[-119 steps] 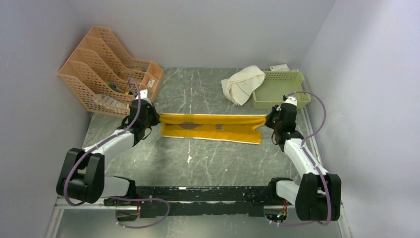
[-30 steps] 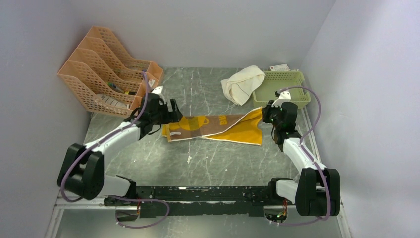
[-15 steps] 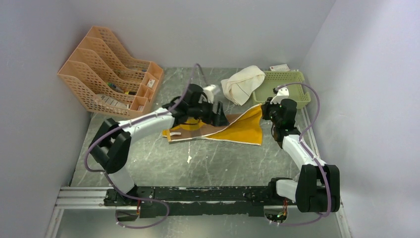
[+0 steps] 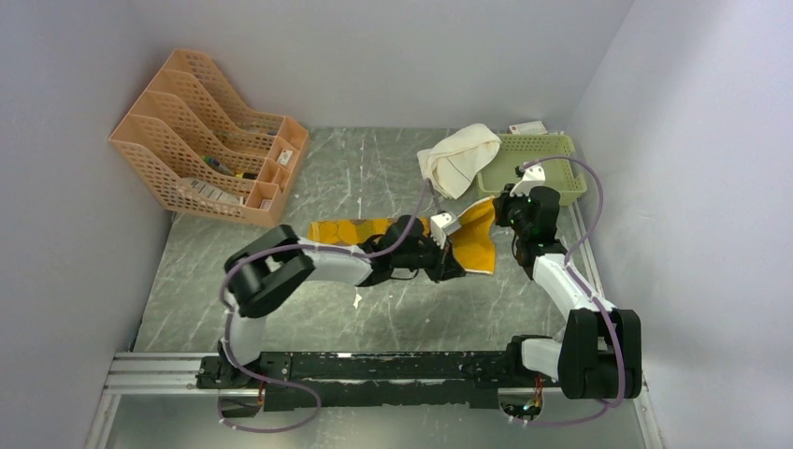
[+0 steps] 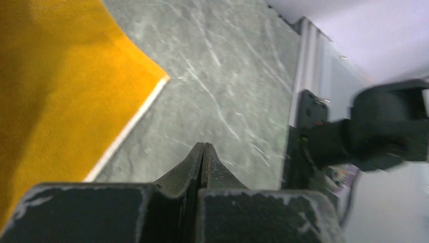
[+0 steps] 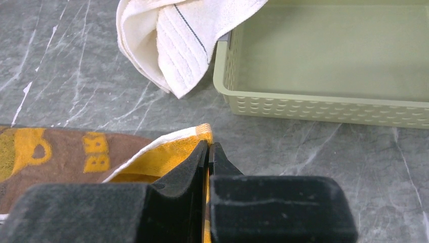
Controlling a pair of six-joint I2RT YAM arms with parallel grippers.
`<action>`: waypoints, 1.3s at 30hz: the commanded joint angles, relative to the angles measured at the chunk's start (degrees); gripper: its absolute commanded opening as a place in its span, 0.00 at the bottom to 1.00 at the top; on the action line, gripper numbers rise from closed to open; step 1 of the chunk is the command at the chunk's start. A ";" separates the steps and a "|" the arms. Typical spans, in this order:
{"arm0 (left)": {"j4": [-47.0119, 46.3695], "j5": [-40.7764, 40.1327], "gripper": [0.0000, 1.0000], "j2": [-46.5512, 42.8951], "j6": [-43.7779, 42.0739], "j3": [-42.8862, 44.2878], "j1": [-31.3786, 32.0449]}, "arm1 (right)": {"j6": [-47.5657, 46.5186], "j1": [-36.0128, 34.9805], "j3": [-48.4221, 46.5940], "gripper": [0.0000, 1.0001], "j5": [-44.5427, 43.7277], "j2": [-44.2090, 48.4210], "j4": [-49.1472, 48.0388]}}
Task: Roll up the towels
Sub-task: Fold the towel at the center of the board.
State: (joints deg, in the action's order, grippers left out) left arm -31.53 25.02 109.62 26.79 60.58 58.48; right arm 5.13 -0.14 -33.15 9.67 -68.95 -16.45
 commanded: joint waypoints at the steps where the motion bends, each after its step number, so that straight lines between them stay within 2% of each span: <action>1: -13.23 -10.12 0.07 7.10 -4.70 6.10 2.12 | -0.72 -0.47 -1.22 0.00 -0.74 0.88 -1.63; 10: -14.59 -20.94 0.07 17.67 -9.50 16.81 2.24 | -0.65 -0.47 -1.49 0.00 -1.39 1.80 -0.60; 23: -6.00 -30.44 0.07 25.39 -11.21 27.60 2.68 | -0.21 -0.45 -1.13 0.00 -0.01 3.31 -0.26; 30: -3.94 -34.66 0.07 27.41 -10.24 29.22 3.15 | -0.26 -0.47 -1.61 0.00 0.79 5.39 1.07; 39: -9.99 -36.78 0.07 28.74 -7.80 28.47 3.19 | 1.36 -0.47 1.13 0.00 2.11 7.76 2.56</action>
State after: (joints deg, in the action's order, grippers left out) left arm -36.32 -9.47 137.16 17.39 88.51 61.23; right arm 5.48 -0.40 -33.15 11.14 -62.96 -14.48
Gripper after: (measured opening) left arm 0.075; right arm 0.009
